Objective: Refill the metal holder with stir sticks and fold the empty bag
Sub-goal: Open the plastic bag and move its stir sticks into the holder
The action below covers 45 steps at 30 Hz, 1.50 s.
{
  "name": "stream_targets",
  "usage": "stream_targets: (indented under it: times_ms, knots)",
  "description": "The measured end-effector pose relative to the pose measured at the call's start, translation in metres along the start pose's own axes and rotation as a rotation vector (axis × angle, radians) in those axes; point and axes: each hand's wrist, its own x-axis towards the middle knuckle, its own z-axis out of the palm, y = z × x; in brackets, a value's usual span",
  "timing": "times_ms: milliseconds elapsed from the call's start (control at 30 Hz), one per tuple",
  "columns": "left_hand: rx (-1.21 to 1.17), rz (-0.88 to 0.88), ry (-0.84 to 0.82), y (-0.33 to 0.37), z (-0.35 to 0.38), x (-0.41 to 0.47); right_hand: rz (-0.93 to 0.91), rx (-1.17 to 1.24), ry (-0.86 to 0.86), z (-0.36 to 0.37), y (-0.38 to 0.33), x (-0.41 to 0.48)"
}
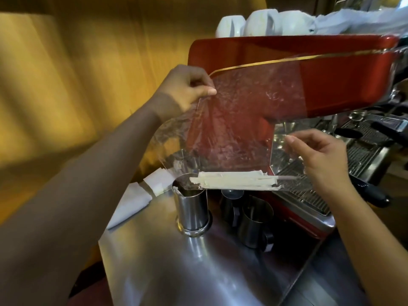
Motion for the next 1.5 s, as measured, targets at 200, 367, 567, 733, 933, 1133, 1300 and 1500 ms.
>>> stream_targets:
  times_ms: [200,367,567,733,933,1133,1300,1500]
  knots:
    - [-0.079,-0.08,0.055,-0.026,-0.003,-0.019,-0.03,-0.085,-0.093,0.01,-0.003,0.017]
    - [-0.088,-0.156,0.127,-0.045,-0.011,-0.032,-0.074,-0.168,-0.175,0.027,-0.009,0.036]
    - [-0.089,-0.203,0.229,-0.066,-0.023,-0.045,-0.142,-0.252,-0.24,0.05,-0.019,0.071]
    - [-0.121,-0.274,0.306,-0.086,-0.029,-0.056,-0.212,-0.291,-0.271,0.076,-0.02,0.092]
    - [-0.263,-0.346,0.321,-0.103,-0.036,-0.07,-0.259,-0.351,-0.335,0.101,-0.025,0.114]
    - [-0.304,-0.407,0.282,-0.119,-0.038,-0.087,-0.283,-0.394,-0.469,0.112,-0.027,0.12]
    - [-0.305,-0.448,0.302,-0.131,-0.035,-0.096,-0.246,-0.373,-0.513,0.105,-0.012,0.115]
    - [-0.331,-0.526,0.334,-0.141,-0.036,-0.101,-0.12,-0.298,-0.553,0.088,0.011,0.097]
